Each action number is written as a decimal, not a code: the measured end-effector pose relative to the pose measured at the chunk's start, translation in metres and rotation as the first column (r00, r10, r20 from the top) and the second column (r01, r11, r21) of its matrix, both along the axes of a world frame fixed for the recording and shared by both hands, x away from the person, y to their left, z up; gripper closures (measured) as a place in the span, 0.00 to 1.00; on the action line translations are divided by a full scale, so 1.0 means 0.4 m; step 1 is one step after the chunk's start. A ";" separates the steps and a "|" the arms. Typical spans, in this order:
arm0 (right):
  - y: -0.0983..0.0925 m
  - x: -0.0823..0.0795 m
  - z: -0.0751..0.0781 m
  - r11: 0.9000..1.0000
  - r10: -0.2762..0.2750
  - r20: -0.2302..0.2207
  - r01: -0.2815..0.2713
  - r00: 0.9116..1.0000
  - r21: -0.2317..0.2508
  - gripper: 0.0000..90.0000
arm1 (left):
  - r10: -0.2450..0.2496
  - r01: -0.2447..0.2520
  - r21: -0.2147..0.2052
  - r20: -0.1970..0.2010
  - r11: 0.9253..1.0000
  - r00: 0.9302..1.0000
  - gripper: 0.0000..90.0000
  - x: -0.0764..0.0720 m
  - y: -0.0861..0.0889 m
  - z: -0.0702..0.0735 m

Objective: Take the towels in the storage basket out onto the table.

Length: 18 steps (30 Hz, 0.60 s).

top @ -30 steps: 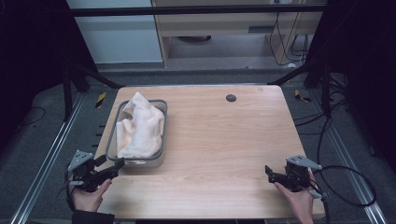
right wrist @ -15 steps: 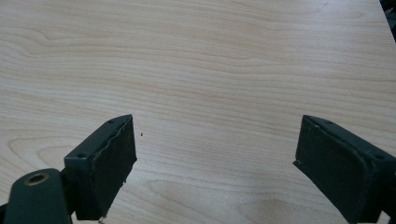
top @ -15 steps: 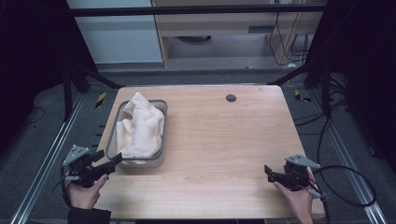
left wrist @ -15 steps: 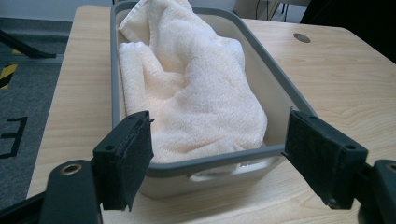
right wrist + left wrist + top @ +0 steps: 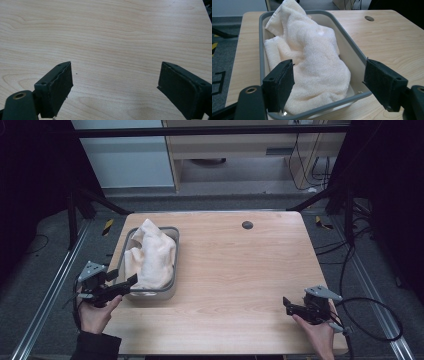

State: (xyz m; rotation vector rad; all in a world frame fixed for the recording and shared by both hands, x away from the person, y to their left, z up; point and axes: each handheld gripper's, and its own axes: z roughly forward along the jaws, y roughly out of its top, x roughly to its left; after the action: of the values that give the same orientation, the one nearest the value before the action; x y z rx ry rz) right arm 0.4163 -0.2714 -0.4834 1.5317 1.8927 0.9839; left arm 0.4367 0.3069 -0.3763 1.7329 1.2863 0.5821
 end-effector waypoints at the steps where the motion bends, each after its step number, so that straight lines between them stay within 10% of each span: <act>1: 0.000 0.000 0.000 1.000 0.001 0.001 -0.001 1.000 0.001 0.13 | -0.002 0.002 0.005 -0.002 1.000 1.000 0.26 0.005 -0.002 0.005; 18: -0.002 0.002 0.002 1.000 0.003 0.000 -0.003 1.000 0.011 0.13 | -0.010 0.015 0.073 -0.058 0.997 0.998 0.27 0.090 -0.016 0.071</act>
State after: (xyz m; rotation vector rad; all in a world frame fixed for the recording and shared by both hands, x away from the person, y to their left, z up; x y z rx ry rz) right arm 0.4169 -0.2722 -0.4826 1.5355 1.8936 0.9973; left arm 0.4727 0.3007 -0.3478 1.8286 1.3075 0.5826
